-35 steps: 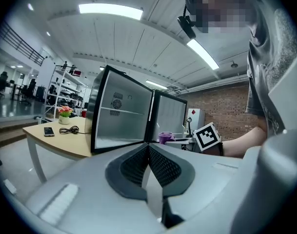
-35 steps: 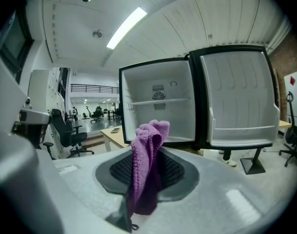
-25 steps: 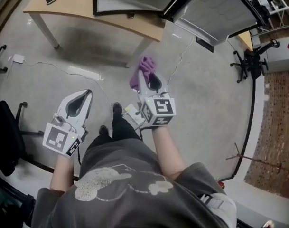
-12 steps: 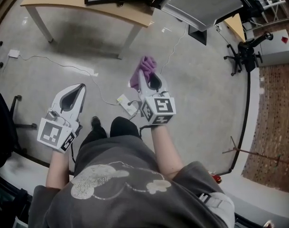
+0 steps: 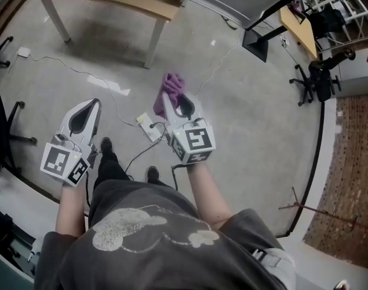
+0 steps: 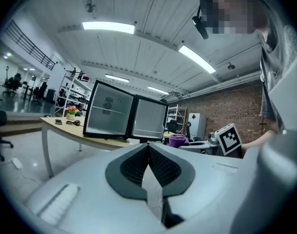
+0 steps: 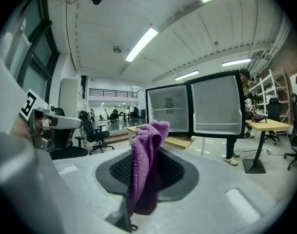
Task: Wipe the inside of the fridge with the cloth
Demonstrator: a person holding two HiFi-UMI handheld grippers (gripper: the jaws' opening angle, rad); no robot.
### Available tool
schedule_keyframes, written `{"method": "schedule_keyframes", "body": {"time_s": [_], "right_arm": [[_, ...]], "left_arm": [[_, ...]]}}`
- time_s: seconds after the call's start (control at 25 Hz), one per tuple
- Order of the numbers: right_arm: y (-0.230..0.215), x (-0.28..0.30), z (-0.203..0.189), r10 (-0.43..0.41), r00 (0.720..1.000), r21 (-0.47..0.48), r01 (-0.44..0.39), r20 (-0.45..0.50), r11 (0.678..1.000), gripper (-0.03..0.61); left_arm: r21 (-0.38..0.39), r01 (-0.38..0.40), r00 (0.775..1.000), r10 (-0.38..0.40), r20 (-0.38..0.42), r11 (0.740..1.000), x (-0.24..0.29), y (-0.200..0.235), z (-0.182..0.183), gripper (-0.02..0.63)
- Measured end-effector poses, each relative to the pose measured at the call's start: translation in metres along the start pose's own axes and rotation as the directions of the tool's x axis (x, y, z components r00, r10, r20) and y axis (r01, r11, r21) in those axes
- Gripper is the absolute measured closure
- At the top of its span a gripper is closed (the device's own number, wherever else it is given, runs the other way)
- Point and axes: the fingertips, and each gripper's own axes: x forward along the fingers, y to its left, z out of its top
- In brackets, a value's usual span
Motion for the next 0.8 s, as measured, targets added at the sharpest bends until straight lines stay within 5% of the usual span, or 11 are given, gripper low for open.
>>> {"method": "schedule_keyframes", "body": {"time_s": [0.4, 0.8], "right_arm": [[-0.038, -0.12, -0.013, 0.072, 0.997, -0.011, -0.072, 0.021, 0.997, 0.492], [-0.009, -0.158, -0.023, 0.151, 0.988, -0.019, -0.15, 0.021, 0.988, 0.494]], "left_arm": [[0.07, -0.059, 0.998, 0.06, -0.011, 0.996, 0.002, -0.124, -0.026, 0.595], [0.094, -0.054, 0.998, 0.056, -0.019, 0.994, -0.022, -0.175, -0.032, 0.595]]}}
